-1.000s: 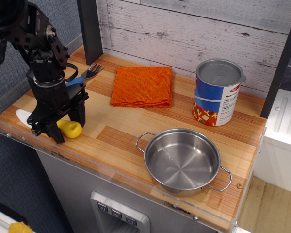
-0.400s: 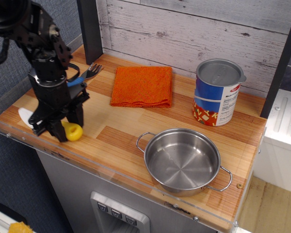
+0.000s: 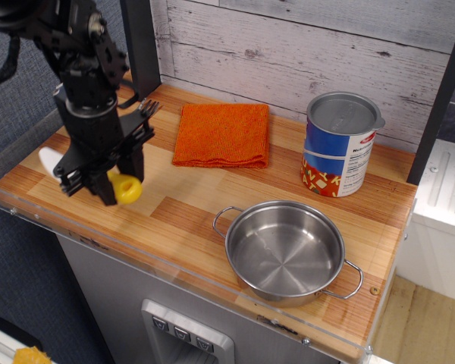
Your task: Pick up the knife and place it on the orange cloth
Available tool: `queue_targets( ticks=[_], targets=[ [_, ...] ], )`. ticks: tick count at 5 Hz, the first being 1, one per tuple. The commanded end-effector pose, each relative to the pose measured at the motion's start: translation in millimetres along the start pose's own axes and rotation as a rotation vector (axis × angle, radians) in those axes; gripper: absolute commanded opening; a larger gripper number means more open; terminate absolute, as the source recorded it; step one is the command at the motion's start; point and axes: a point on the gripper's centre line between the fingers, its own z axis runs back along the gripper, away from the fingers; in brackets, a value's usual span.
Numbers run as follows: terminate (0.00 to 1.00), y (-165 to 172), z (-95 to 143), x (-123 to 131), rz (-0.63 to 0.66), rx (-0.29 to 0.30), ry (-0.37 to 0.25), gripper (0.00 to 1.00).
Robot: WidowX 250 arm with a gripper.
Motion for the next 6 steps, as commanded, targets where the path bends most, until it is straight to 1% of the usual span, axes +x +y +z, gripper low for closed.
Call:
queue_targets(
  ticks=[1,2,3,4,5,6],
  targets=[
    [0.00,-46.5,40.5,-48.6,-0.220,-0.171,-0.039,0.00],
    [0.00,-77.8,48.2,-61.1,-0.294,-0.209,-0.032,0.00],
    [0.00,-104.7,44.9,-61.8,-0.316,-0.231,-0.050,0.00],
    [0.00,-122.3,35.1,-56.8,-0.281,-0.201,-0.023,0.00],
    [0.00,-128.2,22.7,-52.8,-0.280,-0.180,-0.020,0.00],
    [0.00,-136.1,4.8,-56.3,-0.303,-0.157,0.009,0.00]
  ],
)
